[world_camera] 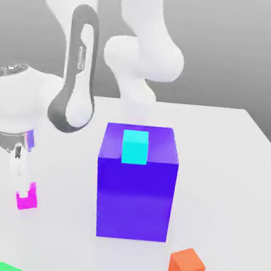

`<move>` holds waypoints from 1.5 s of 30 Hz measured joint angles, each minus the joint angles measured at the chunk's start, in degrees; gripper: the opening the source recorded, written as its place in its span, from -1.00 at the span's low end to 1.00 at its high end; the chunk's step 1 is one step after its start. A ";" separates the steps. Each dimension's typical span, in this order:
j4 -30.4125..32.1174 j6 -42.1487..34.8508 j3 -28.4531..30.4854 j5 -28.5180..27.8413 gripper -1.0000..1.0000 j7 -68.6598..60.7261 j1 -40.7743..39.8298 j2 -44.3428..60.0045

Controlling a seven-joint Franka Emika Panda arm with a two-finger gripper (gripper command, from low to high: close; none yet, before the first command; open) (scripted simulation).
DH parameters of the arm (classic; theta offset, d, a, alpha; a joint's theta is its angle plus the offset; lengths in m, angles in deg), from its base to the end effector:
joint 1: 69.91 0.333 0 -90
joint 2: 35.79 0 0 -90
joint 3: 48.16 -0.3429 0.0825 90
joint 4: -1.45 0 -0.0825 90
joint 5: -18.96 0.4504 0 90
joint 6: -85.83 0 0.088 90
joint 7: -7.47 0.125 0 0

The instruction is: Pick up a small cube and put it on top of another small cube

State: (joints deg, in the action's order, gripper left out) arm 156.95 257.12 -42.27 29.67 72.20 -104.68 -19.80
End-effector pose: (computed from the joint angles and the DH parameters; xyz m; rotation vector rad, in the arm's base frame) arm 0.2983 -0.2801 0.0822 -1.6705 2.6606 -0.0008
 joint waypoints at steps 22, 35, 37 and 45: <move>-12.12 -16.96 -0.77 -7.96 -1.00 6.22 5.17 -5.00; -34.55 -25.12 -6.06 -10.63 -1.00 8.54 12.36 9.19; -34.78 -23.49 -6.03 -10.65 1.00 8.55 12.45 11.04; -34.72 -26.13 -5.99 -10.74 1.00 8.63 12.56 8.38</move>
State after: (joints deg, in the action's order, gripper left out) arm 122.23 231.00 -48.26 18.93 80.83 -92.12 -11.42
